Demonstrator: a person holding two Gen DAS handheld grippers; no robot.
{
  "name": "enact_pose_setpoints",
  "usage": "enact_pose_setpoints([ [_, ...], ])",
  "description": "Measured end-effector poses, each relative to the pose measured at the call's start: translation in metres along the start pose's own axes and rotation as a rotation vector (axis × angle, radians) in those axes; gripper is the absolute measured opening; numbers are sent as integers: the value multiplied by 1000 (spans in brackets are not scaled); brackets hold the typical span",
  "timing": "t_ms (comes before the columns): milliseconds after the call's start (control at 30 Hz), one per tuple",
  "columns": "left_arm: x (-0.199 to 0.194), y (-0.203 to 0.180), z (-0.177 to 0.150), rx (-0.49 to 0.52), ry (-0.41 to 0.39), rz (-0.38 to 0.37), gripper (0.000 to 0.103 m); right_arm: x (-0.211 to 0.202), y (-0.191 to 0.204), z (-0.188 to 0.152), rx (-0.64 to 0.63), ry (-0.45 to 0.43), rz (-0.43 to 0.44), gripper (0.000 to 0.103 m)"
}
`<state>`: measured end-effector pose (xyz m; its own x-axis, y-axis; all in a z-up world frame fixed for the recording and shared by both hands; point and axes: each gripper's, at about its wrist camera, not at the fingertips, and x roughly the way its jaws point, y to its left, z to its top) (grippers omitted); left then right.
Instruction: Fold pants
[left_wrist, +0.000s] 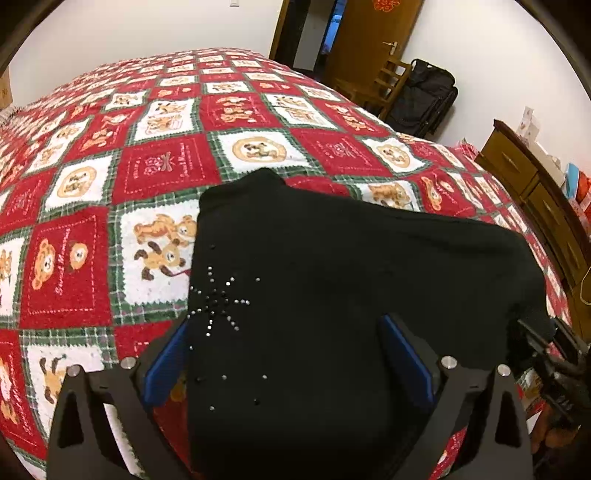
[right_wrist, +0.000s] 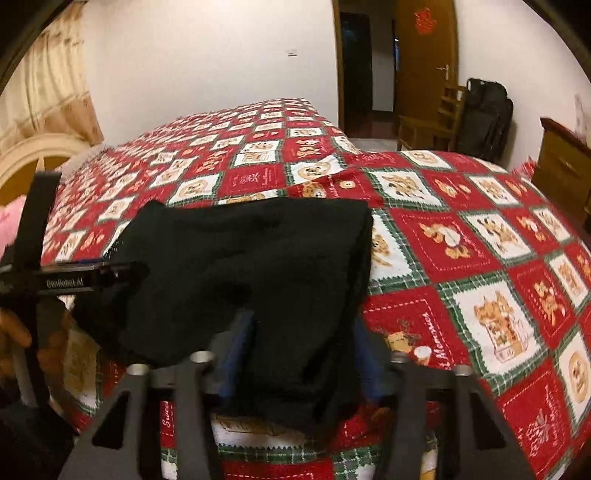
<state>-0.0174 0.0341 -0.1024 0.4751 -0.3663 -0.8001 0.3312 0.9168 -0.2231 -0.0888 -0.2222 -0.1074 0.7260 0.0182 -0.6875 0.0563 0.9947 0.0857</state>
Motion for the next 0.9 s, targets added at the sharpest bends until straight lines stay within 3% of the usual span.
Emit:
enact_pose_setpoints([
  [67, -1, 2, 1, -16, 3, -14, 99, 6, -1, -2, 15, 31, 26, 33],
  [233, 0, -3, 0, -7, 6, -13, 97, 6, -3, -3, 32, 26, 42, 33],
  [400, -3, 7, 1, -52, 10, -61, 93, 10, -15, -2, 136, 26, 108, 40],
  [500, -2, 4, 1, -44, 5, -39, 90, 12, -4, -1, 78, 30, 83, 46],
  [567, -3, 0, -1, -28, -9, -18, 82, 13, 1, 0, 49, 37, 62, 42],
  [633, -5, 0, 1, -43, -18, -50, 54, 14, -1, 0, 59, 45, 73, 34],
  [667, -5, 1, 1, -62, -15, -76, 49, 13, -2, 1, 66, 45, 83, 33],
  [800, -7, 1, 3, -76, -21, -84, 34, 8, 4, 7, 27, 19, 91, 31],
  [900, -14, -2, 8, -71, -39, -77, 32, 1, 4, 19, 37, -14, 128, 30],
])
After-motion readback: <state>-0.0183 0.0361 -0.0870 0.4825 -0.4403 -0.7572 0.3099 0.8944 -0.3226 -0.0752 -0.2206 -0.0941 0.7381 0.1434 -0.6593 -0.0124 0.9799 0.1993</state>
